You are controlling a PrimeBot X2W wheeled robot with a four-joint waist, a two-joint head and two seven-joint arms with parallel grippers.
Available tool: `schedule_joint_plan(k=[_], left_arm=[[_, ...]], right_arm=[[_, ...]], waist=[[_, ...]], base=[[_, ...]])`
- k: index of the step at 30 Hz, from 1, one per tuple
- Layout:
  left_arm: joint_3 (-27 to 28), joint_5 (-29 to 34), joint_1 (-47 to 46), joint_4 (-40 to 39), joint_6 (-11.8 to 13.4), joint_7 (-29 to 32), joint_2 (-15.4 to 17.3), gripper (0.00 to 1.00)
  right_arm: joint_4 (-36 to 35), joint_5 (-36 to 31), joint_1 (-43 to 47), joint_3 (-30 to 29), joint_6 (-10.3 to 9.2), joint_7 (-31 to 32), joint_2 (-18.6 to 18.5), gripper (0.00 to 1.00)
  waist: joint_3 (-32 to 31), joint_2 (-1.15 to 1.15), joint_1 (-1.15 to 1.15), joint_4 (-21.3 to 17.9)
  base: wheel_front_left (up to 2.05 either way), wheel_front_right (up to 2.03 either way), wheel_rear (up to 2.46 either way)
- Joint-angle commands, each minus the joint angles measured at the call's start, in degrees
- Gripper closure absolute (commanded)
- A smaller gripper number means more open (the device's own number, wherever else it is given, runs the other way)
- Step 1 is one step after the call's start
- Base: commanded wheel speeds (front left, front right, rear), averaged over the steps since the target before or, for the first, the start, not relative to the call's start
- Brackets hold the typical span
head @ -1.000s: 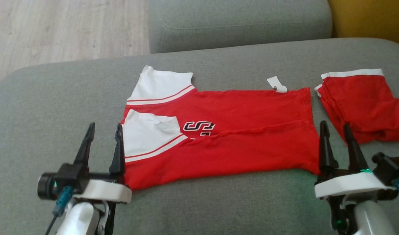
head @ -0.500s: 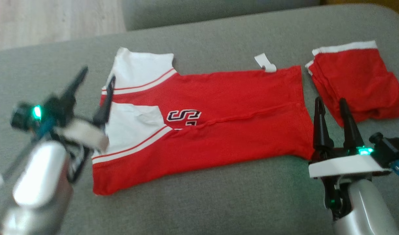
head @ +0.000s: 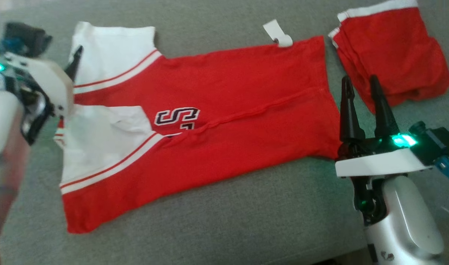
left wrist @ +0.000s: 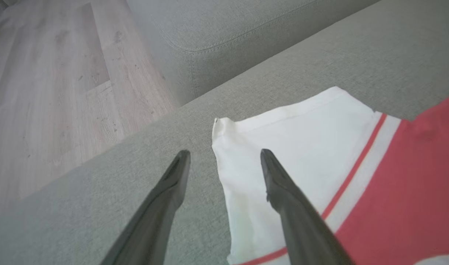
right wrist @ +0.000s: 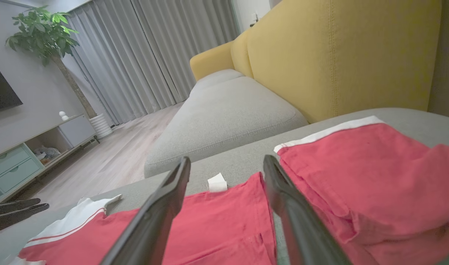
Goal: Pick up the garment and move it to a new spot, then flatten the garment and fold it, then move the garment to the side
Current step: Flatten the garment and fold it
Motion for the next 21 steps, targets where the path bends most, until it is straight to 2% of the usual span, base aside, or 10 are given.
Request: schedule_joint_plan(k=[1,11,21], left_arm=[[1.35,-1.22,-4.34,-0.33,0.13,0.37,4.04,0.00],[-3.01,-8.10,-11.41,5.87,0.12,3.34,7.65,0.00],[-8.02,-12.86,-14.02,8.14,0.11,4.55,8.74,0.00]], right_arm=[[-2.43,0.40,-1.53,1.71,-0.04,-0.62,-0.26,0.00],[-4.98,1.48,-2.54,2.22,-0.04,-0.65,-0.26,0.00],[-5.62,1.84,-2.11,1.41,-0.04,-0.66,-0.26,0.00]], waist=[[2.26,0.00,-0.01,-2.04],[7.23,0.00,-0.01,-5.21],[8.93,0.00,-0.01,-6.27]], base=[[0.00,0.00,0.00],[0.00,0.00,0.00],[0.00,0.00,0.00]])
